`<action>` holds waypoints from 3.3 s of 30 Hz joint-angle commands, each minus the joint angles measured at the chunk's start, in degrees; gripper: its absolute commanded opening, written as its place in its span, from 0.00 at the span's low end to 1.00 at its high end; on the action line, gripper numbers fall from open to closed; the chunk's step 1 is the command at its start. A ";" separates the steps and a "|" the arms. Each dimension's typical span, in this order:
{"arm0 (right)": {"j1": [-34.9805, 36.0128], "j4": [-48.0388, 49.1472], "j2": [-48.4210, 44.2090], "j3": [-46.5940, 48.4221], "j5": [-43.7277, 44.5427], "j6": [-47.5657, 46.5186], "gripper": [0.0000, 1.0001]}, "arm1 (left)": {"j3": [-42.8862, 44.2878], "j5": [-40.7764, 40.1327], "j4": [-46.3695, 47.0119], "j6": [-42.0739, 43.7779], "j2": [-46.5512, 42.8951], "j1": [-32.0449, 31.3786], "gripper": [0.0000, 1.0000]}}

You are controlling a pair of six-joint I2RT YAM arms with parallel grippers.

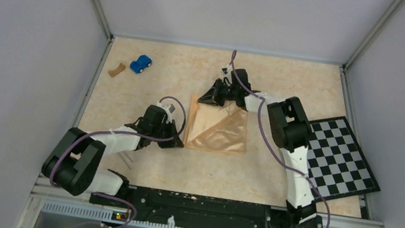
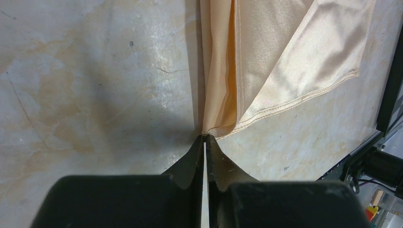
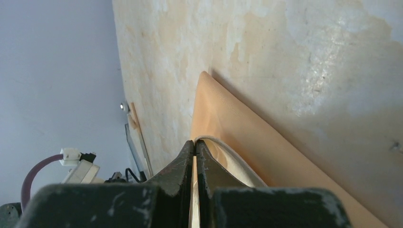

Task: Fold the napkin into a case and place the utensils inside
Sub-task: Fold the top corner of the square-folded napkin at the center of the board.

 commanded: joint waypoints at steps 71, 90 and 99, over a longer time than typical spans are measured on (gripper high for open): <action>-16.76 2.88 -7.74 -13.85 -15.69 -19.21 0.41 | 8.59 3.52 5.49 1.13 14.47 -0.68 0.20; -18.73 4.17 -15.79 -14.99 -12.33 -12.49 0.43 | 8.19 4.53 4.52 1.96 12.57 -0.79 0.20; -19.68 10.81 -7.44 -14.16 -8.46 -7.92 0.41 | 7.92 4.50 4.64 1.69 12.68 -0.78 0.19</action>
